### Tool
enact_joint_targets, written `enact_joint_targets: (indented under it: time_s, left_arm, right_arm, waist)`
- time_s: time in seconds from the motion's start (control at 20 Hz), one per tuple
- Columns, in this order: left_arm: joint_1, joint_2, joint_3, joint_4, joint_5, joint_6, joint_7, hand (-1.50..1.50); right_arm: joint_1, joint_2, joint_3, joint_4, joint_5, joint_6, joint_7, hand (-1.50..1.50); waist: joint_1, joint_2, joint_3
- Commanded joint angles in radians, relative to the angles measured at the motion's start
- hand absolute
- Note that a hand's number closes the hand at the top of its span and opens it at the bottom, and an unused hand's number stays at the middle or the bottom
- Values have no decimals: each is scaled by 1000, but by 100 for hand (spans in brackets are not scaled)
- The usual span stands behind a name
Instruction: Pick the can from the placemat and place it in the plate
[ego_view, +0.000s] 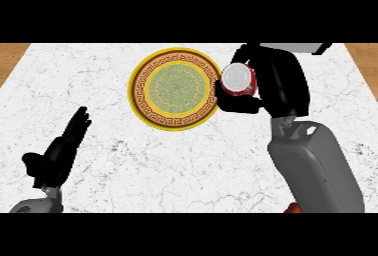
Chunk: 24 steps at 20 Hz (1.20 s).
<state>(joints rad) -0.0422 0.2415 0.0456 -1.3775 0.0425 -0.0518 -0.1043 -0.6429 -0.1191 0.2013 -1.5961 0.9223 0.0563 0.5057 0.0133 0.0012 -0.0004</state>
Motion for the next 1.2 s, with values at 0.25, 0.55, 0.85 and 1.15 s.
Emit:
enact_joint_targets:
  time_s: [0.25,0.55,0.85,1.15]
  left_arm:
    - [-106,-21,14,87,-27,21,-2,0]
    - [-104,-20,15,119,-34,-5,-45,0]
    - [-110,-24,3,113,-31,-26,-46,0]
    - [-117,-26,-2,80,-25,-37,-6,0]
  right_arm:
    - [-255,117,82,426,-44,-189,8,150]
    - [-399,119,129,739,-163,-387,-31,150]
    - [-441,119,125,847,-347,-619,2,-150]
    - [-487,119,205,1018,-502,-686,-3,-150]
  waist:
    - [12,6,0]
    - [26,10,0]
    - [58,16,0]
    - [70,17,0]
